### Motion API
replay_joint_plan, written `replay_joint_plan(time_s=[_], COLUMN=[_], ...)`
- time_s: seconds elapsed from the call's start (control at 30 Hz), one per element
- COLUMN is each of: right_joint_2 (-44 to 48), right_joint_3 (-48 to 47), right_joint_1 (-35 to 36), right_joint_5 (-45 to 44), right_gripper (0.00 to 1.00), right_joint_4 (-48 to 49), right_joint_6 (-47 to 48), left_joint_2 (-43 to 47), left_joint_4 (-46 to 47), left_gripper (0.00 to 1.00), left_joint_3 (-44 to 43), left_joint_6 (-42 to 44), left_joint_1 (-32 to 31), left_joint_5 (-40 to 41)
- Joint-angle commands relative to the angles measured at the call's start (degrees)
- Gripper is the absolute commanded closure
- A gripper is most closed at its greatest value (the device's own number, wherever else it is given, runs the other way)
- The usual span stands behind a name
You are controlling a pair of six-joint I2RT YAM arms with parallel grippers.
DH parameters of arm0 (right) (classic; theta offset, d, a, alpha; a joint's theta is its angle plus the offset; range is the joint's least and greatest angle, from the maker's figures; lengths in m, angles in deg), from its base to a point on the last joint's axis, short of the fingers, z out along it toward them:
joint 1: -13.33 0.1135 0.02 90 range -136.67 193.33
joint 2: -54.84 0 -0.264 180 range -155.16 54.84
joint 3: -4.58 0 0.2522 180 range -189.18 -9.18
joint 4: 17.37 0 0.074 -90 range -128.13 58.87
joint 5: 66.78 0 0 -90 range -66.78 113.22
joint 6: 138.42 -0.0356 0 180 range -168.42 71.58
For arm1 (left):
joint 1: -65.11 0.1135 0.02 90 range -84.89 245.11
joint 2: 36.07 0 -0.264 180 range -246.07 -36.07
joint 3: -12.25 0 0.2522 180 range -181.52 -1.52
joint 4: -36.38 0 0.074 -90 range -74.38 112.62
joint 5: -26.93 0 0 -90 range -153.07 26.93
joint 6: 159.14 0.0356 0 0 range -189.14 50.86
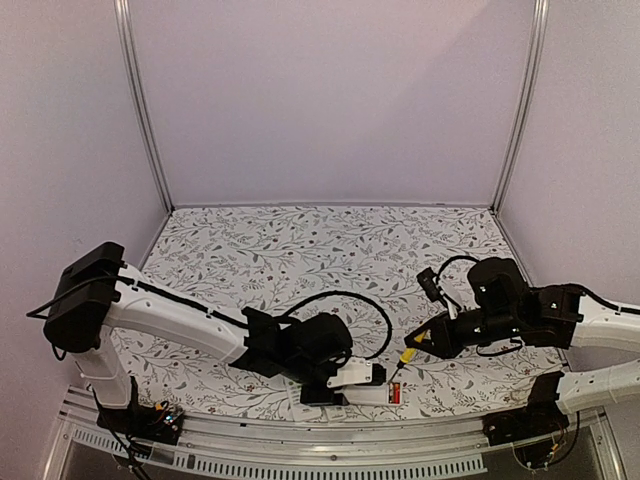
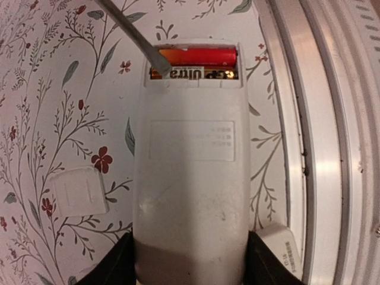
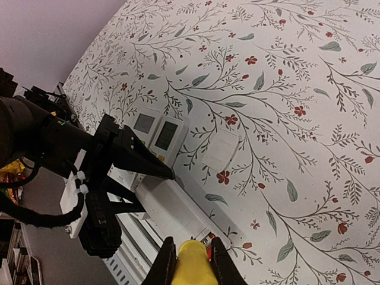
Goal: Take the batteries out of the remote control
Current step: Place the remote control without the battery cover at the center of the board.
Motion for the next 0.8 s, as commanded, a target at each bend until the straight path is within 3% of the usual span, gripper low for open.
replay_joint_plan(time_s=[0.0, 0.77], right_joint_2=[-0.37, -2.36], right_joint_3=[-1.28, -2.09], right_joint_1=[0.45, 0.87], right_joint_5=[-2.36, -3.82], right_gripper=[1.0, 1.0], right_joint_4=[-1.61, -1.47], right_joint_6=[3.16, 5.34], left_joint_2=[-1.73, -1.75], left_joint_4=[-1.2, -1.18], left_gripper=[0.79, 0.8], left_joint_3=[0.26, 0.35], left_joint_6=[1.37, 1.64], left_joint_1=[-0.52, -1.65], left_joint_5=[1.61, 1.63])
